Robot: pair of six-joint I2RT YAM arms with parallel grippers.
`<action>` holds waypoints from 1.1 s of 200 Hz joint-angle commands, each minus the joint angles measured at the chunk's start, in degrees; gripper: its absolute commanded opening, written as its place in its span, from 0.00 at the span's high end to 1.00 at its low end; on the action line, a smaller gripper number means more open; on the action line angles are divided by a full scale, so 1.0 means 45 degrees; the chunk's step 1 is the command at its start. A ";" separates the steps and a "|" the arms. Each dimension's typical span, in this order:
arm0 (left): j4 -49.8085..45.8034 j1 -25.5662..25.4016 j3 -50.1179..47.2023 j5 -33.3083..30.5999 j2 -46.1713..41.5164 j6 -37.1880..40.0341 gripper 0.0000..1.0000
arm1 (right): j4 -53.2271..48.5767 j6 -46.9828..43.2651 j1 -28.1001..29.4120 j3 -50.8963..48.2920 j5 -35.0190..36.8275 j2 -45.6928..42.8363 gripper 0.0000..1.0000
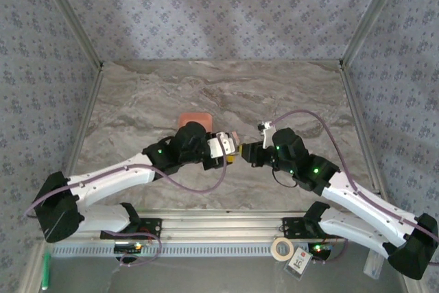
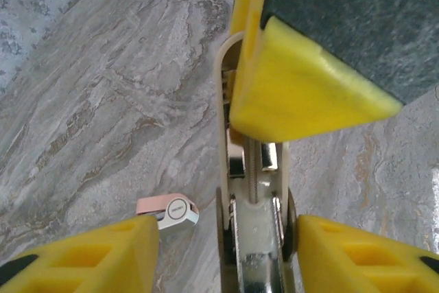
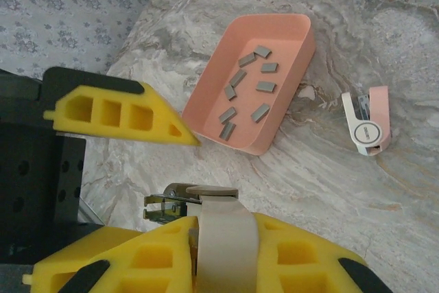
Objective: Load the staples into the stapler
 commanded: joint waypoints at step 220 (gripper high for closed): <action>-0.1314 -0.0925 0.6392 -0.5977 0.7072 -1.2324 0.87 | -0.4561 0.1434 -0.3223 -0.0495 0.4899 -0.4151 0.41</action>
